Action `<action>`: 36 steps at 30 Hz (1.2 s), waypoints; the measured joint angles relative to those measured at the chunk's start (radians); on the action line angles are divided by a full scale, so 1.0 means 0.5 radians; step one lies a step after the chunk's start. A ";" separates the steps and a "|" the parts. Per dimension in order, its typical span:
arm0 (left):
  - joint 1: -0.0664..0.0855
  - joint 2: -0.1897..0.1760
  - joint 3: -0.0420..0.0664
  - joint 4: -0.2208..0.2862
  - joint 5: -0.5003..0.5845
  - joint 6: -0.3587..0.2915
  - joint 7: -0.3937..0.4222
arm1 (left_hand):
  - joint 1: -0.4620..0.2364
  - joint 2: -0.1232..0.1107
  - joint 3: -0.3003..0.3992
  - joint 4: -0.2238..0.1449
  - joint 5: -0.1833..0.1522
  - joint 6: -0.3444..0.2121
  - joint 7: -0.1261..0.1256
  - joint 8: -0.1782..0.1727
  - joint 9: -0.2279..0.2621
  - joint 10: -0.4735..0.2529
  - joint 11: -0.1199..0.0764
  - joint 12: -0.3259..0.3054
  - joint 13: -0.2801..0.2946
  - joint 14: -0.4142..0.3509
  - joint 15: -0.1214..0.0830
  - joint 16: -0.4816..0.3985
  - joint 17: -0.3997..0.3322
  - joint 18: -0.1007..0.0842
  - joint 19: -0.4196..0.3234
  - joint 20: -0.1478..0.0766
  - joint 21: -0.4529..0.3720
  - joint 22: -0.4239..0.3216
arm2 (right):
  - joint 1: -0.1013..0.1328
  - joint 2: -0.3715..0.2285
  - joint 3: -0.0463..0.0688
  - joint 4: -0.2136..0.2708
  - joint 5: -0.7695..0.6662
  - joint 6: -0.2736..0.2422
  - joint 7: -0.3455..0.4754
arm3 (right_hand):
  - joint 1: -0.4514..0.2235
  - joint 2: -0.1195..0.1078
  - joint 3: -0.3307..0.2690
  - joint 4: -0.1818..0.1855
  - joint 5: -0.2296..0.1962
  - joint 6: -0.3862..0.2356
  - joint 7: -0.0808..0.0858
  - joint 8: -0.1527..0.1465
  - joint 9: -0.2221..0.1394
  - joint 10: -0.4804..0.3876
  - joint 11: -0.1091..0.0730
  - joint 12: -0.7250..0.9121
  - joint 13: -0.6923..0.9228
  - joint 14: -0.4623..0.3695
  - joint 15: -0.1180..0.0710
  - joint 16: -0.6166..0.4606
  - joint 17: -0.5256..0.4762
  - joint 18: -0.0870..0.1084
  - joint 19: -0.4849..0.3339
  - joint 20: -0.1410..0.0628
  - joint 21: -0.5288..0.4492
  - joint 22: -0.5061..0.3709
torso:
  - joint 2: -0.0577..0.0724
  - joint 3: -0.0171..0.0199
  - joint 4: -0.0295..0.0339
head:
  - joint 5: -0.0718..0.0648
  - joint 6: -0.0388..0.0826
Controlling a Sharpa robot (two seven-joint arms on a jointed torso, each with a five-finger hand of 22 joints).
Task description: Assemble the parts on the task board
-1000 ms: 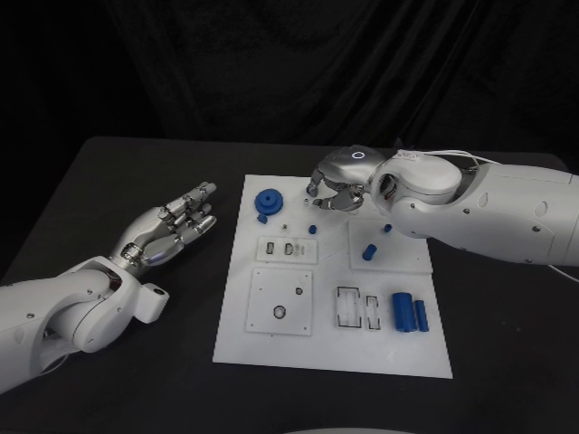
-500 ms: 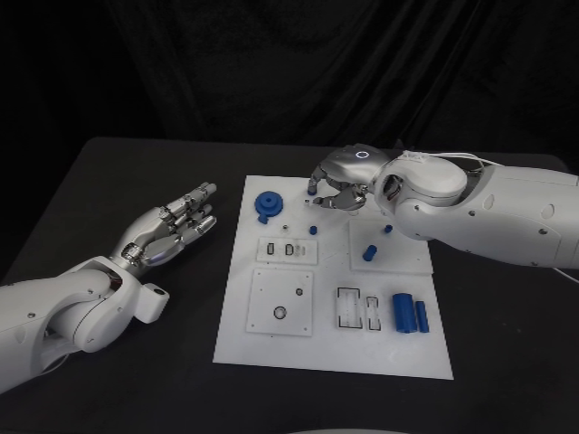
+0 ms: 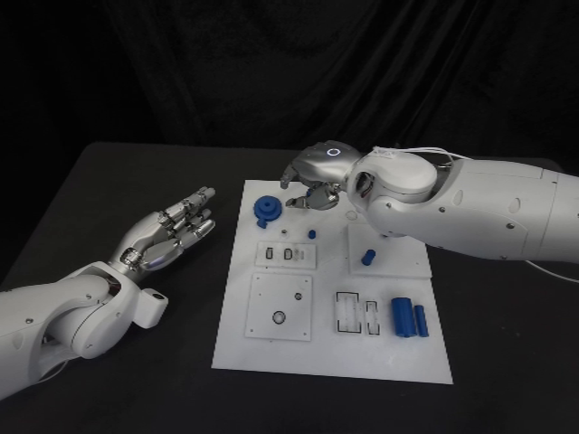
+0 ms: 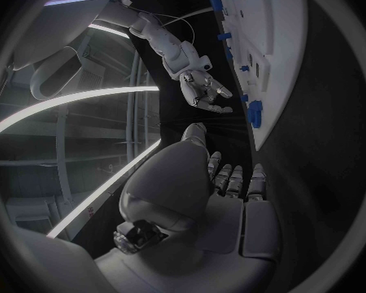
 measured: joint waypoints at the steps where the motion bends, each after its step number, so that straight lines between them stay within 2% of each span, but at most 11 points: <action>1: 0.000 0.000 0.000 0.000 0.003 0.000 0.000 | 0.000 0.000 0.000 0.000 0.000 0.004 0.004 0.000 0.001 0.000 0.000 0.000 0.000 0.000 0.000 0.000 0.000 0.000 0.000 0.000 0.000 0.000 | 0.000 0.019 0.000 -0.013 0.000 0.010 0.000 | 0.000 0.000 0.000 0.000 -0.010 -0.011 -0.002 0.000 -0.006 0.000 0.000 0.000 0.000 0.000 0.000 0.000 0.000 0.000 0.000 0.000 0.000 0.000 | 0.000 -0.0002 0.000 | -0.001 0.001; 9: 0.000 0.013 0.000 -0.003 0.019 -0.001 0.000 | 0.000 0.000 0.000 0.000 0.000 0.007 0.007 0.000 0.002 0.000 0.000 0.000 0.000 0.000 0.000 0.000 -0.001 0.000 0.000 0.000 0.000 0.000 | 0.000 0.178 0.001 -0.142 0.000 0.102 0.000 | 0.000 0.000 -0.014 -0.003 -0.023 -0.045 0.000 0.000 -0.030 0.000 0.000 0.000 0.000 0.000 0.000 0.000 0.000 0.000 0.000 0.000 0.006 0.000 | 0.000 -0.0012 0.000 | -0.002 0.004; 20: 0.000 0.023 0.000 -0.006 0.026 -0.003 0.000 | 0.008 -0.008 0.000 0.000 0.000 0.007 0.007 0.000 0.002 0.000 0.000 0.000 0.000 0.000 0.000 0.000 0.000 0.000 0.000 0.000 0.000 0.000 | -0.023 0.305 0.002 -0.289 0.000 0.183 -0.001 | 0.000 0.000 -0.031 -0.009 -0.048 -0.090 0.005 0.000 -0.055 0.000 0.000 0.000 0.000 0.000 0.000 0.000 0.000 0.000 0.000 0.000 0.006 0.000 | 0.002 -0.0044 0.003 | -0.005 0.008; 25: 0.000 0.024 0.000 -0.006 0.028 -0.003 0.000 | 0.008 -0.008 0.000 0.000 0.000 0.007 0.007 0.000 0.002 0.000 0.000 0.000 0.000 0.000 0.000 0.000 0.000 0.000 0.000 0.000 0.000 0.000 | -0.027 0.325 0.003 -0.323 0.000 0.204 -0.002 | 0.000 0.000 -0.042 -0.019 -0.048 -0.125 -0.003 0.000 -0.077 0.000 0.000 0.000 0.001 0.000 0.000 0.000 0.000 0.000 0.000 0.000 0.006 0.000 | 0.002 -0.0038 0.003 | -0.002 0.004; 27: 0.000 0.024 0.000 -0.006 0.028 -0.003 0.000 | 0.008 -0.008 0.000 0.000 0.000 0.007 0.007 0.000 0.002 0.000 0.000 0.000 0.000 0.000 0.000 0.000 0.000 0.000 0.000 0.000 0.000 0.000 | -0.028 0.330 0.004 -0.330 0.000 0.213 -0.002 | 0.000 0.000 -0.042 -0.019 -0.048 -0.139 0.004 0.000 -0.083 0.000 0.000 0.000 0.001 0.000 0.000 0.000 0.000 0.000 0.000 0.000 0.006 0.000 | 0.002 -0.0035 0.003 | -0.002 0.002; 36: 0.000 0.027 0.000 -0.007 0.029 -0.003 0.000 | 0.008 -0.008 0.006 -0.006 0.009 0.007 0.007 0.000 0.001 0.000 0.000 0.000 0.000 0.000 0.000 0.000 0.000 0.000 0.000 0.000 0.000 0.000 | -0.037 0.344 0.005 -0.343 0.000 0.244 0.000 | 0.000 0.000 -0.061 -0.022 -0.093 -0.160 -0.003 0.000 -0.102 0.000 0.000 0.000 0.001 0.000 0.000 0.000 0.000 0.000 0.000 0.000 0.006 0.000 | 0.002 -0.0004 0.001 | -0.001 -0.001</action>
